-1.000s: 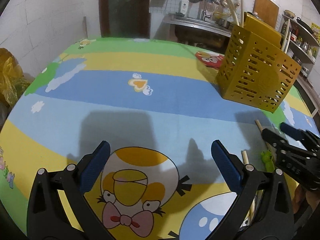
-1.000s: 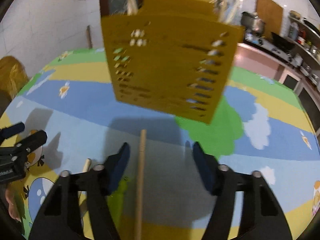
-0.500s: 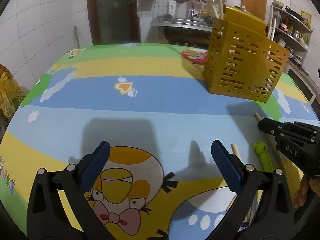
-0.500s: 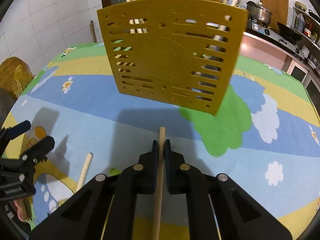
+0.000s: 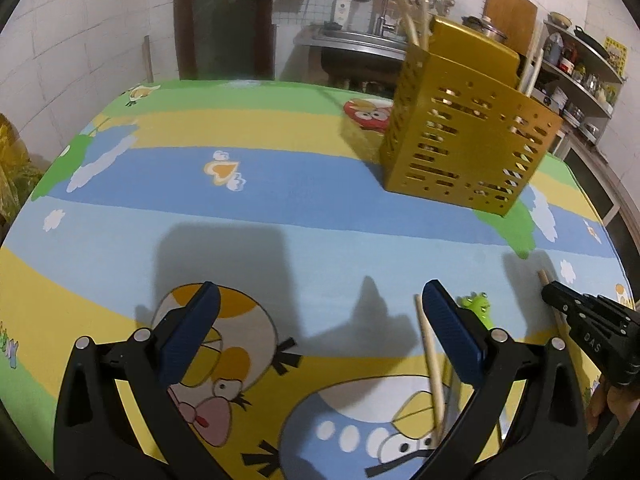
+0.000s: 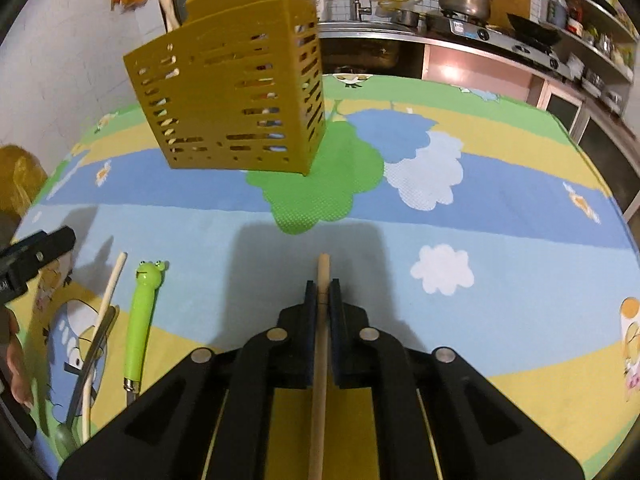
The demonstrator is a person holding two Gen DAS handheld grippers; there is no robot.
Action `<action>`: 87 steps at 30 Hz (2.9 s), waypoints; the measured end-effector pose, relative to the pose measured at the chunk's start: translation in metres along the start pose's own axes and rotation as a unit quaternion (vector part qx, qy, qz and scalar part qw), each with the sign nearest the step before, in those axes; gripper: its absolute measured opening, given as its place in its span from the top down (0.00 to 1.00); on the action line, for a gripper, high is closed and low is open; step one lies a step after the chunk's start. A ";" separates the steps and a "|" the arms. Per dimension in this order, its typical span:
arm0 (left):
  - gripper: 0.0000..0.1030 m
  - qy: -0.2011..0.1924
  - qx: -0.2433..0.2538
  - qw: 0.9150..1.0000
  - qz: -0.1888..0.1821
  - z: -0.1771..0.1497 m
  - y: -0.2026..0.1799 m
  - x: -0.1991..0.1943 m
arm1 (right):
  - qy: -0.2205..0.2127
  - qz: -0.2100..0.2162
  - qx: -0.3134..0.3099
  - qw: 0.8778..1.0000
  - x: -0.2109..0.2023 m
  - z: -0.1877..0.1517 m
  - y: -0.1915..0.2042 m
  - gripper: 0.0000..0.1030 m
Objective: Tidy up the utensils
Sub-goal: 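Grasp a wooden chopstick with the right gripper while the left gripper grasps another chopstick, then carry both chopsticks up and lower them into the caddy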
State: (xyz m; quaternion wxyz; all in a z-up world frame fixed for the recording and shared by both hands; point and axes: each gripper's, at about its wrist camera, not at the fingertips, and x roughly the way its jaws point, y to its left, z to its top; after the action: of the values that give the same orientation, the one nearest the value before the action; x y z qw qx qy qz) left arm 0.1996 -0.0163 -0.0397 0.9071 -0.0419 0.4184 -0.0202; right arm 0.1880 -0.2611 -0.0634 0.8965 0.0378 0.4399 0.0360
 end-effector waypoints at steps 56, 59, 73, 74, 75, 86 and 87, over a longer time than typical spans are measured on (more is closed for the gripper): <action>0.96 -0.142 0.051 0.986 -0.064 0.017 -0.068 -0.096 | -0.221 0.003 0.041 0.974 -0.115 0.004 0.011 0.94; 0.96 -0.181 0.053 0.980 -0.060 0.015 -0.066 -0.114 | -0.259 0.002 0.040 0.965 -0.132 0.003 0.015 0.94; 0.96 -0.233 0.053 0.968 -0.075 0.016 -0.054 -0.143 | -0.336 -0.015 0.019 0.942 -0.166 -0.005 0.030 0.94; 0.96 -0.238 0.053 0.967 -0.080 0.019 -0.053 -0.148 | -0.345 -0.013 0.020 0.938 -0.173 -0.001 0.030 0.94; 0.96 -0.244 0.050 0.965 -0.085 0.025 -0.052 -0.153 | -0.357 -0.011 0.020 0.934 -0.180 0.008 0.030 0.94; 0.96 -0.345 0.021 0.934 -0.094 0.149 -0.058 -0.186 | -0.442 -0.010 0.013 0.897 -0.209 0.115 0.043 0.94; 0.96 -0.355 0.019 0.930 -0.094 0.161 -0.060 -0.186 | -0.448 -0.010 0.012 0.894 -0.206 0.130 0.044 0.94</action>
State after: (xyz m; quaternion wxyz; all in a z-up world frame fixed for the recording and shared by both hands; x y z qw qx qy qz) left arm 0.2009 -0.0531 0.2106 0.9909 -0.0684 0.0632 -0.0976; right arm 0.1640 -0.2427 0.1823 0.9984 0.0565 -0.0078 0.0010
